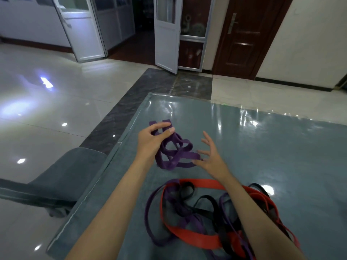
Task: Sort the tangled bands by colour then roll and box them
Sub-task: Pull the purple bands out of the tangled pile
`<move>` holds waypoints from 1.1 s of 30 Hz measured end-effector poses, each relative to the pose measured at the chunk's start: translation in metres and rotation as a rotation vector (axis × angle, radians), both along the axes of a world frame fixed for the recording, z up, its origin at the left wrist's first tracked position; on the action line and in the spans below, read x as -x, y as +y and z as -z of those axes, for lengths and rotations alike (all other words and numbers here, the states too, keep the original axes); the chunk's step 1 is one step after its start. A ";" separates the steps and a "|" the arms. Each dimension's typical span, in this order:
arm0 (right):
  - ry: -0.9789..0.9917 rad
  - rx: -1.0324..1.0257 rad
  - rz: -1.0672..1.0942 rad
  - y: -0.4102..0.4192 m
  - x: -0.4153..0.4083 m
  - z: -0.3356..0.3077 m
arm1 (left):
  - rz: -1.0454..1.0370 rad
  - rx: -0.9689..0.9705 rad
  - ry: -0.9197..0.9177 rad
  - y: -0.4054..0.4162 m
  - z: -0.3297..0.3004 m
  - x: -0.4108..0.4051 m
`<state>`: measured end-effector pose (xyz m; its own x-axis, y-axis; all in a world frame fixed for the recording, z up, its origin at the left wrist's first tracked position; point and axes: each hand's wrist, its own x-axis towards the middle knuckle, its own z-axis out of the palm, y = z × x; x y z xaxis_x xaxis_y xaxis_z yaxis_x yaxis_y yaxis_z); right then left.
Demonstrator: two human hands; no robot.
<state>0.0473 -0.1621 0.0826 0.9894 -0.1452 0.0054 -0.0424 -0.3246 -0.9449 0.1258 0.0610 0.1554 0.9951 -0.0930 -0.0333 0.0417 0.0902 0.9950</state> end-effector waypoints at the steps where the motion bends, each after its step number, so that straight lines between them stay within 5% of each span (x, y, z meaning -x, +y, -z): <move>1: -0.003 0.053 -0.006 0.000 0.001 0.001 | 0.020 -0.058 -0.030 -0.002 -0.001 0.000; 12: -0.324 0.498 0.067 -0.004 -0.021 -0.035 | 0.599 -0.466 -0.460 -0.027 -0.068 0.003; 20: -0.360 0.398 -0.146 -0.016 -0.022 -0.074 | 0.900 -0.703 -0.552 -0.019 -0.118 0.003; 27: -0.302 0.319 -0.079 -0.019 -0.002 -0.072 | 0.826 -0.807 -0.558 0.001 -0.106 0.000; 33: -0.299 0.194 0.020 -0.039 0.023 -0.091 | 0.647 -0.692 -0.461 0.007 -0.064 0.004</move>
<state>0.0243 -0.2013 0.1733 0.9367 -0.1323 0.3241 0.2188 -0.5015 -0.8370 0.1220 0.0677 0.2190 0.6923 -0.7163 0.0874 -0.5167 -0.4076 0.7529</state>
